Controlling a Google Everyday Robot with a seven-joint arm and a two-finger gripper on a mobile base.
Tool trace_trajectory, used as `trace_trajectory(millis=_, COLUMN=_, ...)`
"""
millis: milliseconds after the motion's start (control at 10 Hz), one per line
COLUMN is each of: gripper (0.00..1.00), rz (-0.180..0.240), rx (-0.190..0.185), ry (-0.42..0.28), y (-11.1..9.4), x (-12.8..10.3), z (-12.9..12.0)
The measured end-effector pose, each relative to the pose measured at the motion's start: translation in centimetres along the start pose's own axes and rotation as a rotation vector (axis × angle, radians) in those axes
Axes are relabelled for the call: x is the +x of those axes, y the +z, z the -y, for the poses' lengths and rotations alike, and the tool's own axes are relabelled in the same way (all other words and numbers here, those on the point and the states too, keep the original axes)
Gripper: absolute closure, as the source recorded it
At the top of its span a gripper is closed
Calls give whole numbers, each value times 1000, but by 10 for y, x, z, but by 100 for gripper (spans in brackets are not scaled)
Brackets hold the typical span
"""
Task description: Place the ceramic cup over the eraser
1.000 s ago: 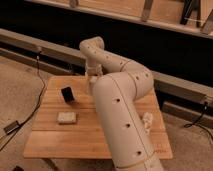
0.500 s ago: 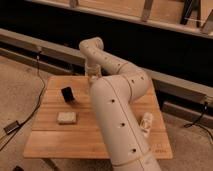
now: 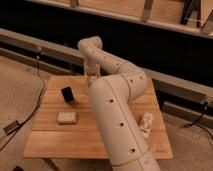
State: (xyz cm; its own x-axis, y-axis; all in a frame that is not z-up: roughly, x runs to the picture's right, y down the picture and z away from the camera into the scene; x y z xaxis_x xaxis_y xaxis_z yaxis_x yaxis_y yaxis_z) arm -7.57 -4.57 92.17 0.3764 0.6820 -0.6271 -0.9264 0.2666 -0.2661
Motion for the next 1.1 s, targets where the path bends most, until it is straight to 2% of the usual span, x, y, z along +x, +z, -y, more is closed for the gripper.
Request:
trace_trajectory(millis=300, gripper=100, rz=2, rx=35, ry=-20, y=-31, x=15, z=-12)
trace_trajectory(millis=1100, gripper=100, rz=92, rx=133, ry=-105, y=-128, x=50, z=-71)
